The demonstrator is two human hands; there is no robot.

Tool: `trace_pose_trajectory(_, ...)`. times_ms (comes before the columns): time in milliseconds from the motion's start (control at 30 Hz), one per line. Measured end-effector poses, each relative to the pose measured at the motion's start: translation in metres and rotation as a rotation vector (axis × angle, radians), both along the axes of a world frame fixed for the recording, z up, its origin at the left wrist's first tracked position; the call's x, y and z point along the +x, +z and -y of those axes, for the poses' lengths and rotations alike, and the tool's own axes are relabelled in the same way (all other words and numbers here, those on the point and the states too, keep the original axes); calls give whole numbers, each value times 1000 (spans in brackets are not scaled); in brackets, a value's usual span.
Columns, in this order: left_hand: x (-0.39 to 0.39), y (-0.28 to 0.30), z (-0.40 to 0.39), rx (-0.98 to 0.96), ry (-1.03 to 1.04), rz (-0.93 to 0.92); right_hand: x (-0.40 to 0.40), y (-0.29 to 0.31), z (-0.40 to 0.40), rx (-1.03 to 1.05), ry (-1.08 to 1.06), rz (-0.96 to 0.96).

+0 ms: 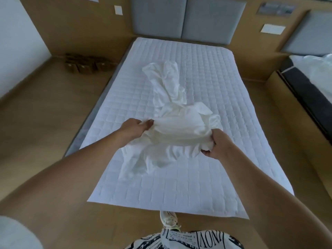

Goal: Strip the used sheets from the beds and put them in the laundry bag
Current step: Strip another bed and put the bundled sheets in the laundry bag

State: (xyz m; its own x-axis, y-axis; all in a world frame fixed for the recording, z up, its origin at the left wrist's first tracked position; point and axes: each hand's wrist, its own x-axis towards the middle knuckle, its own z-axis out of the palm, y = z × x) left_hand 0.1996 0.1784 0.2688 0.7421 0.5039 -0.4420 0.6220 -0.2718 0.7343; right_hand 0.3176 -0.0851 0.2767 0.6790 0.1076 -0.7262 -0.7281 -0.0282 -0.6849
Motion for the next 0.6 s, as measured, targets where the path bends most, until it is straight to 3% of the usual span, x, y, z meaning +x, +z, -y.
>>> trace_pose_trajectory(167, -5, 10, -15, -381, 99, -28, -14, -55, -1, -140, 140, -134)
trace_pose_trajectory(300, 14, 14, 3, -573, 133, 60, -39, -66, -13, -206, 454, 85)
trace_pose_trajectory(433, 39, 17, 35, -653, 65, 121, -55, -60, -36, 24, 759, 338)
trace_pose_trajectory(600, 63, 15, 53, -643, 6, 114, -39, -59, -47, -245, 680, 448)
